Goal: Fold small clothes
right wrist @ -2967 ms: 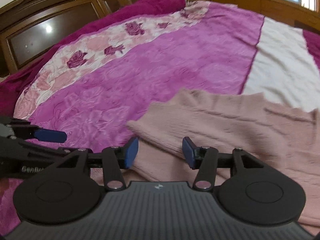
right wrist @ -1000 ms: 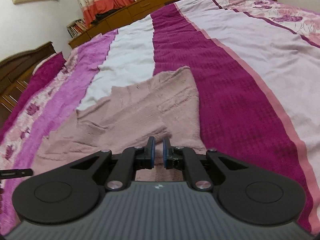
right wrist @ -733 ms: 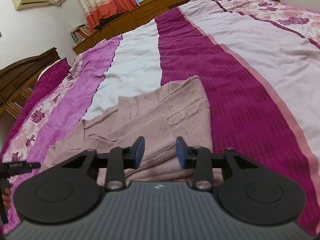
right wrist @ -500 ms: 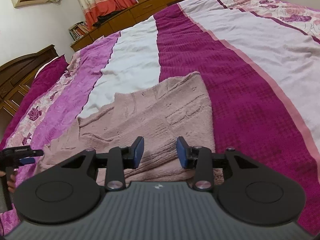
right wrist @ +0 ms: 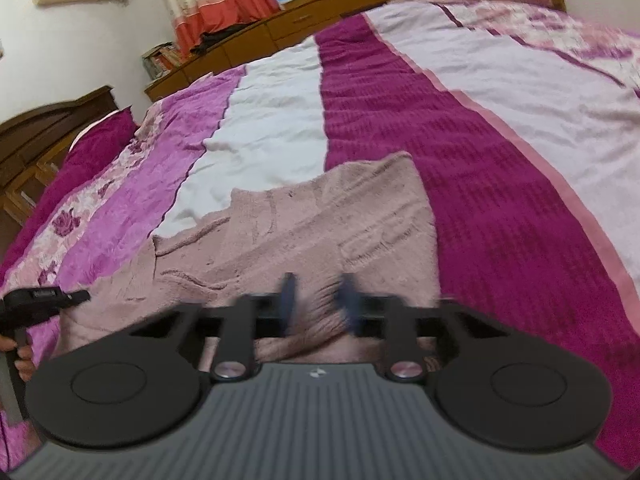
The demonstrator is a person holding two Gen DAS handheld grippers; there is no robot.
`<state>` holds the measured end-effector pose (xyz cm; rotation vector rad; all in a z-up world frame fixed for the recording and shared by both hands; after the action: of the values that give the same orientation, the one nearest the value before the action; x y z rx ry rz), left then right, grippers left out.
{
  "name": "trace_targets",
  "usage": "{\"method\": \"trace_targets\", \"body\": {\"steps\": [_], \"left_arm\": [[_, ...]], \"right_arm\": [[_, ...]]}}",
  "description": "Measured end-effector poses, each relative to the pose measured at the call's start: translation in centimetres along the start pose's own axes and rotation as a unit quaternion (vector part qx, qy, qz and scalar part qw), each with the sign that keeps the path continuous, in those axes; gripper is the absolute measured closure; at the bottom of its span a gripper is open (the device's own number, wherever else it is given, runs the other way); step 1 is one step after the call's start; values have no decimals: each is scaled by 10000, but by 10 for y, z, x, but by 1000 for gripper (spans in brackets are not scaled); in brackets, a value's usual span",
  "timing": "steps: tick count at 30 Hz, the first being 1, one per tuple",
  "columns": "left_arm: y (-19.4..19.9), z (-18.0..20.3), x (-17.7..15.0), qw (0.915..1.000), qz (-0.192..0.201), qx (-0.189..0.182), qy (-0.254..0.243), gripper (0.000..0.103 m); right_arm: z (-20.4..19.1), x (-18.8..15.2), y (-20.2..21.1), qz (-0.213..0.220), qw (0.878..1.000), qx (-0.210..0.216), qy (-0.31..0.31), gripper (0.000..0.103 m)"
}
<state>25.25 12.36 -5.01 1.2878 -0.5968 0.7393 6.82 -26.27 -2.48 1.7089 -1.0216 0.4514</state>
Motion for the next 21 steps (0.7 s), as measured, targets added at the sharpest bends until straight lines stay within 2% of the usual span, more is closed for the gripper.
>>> {"method": "trace_targets", "body": {"steps": [3, 6, 8, 12, 16, 17, 19, 21], "left_arm": [[0, -6, 4, 9998, 105, 141, 22, 92], [-5, -11, 4, 9993, 123, 343, -100, 92], [-11, -17, 0, 9995, 20, 321, 7, 92], [-15, -20, -5, 9994, -7, 359, 6, 91], [-11, -17, -4, 9991, -73, 395, -164, 89], [-9, -16, -3, 9991, -100, 371, -186, 88], [-3, -16, -2, 9991, -116, 372, -187, 83], [6, -18, -2, 9989, -124, 431, -164, 67]], "right_arm": [[-8, 8, 14, 329, 9993, 63, 148, 98], [-10, 14, 32, 679, 9971, -130, 326, 98], [-4, 12, 31, 604, 9972, -228, 376, 98], [13, -8, 6, 117, 9981, -470, 383, 98], [14, -14, 2, 86, 9979, -553, 314, 97], [14, -13, 2, 72, 9981, -548, 269, 94], [14, -13, 5, 70, 9985, -502, 195, 80], [14, -13, 11, 93, 9990, -440, 84, 60]]}}
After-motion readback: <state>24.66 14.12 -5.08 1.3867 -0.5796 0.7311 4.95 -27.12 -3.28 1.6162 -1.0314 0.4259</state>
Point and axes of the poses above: each gripper's, at about its wrist camera, not at the fingertips, and y roughly against the way its jaws point, z to its right, x to its top, the point moved 7 cm from there along -y, roughly the way its jaws point, and after that the axes turned 1 degree about -z, right-handed, at the moved point
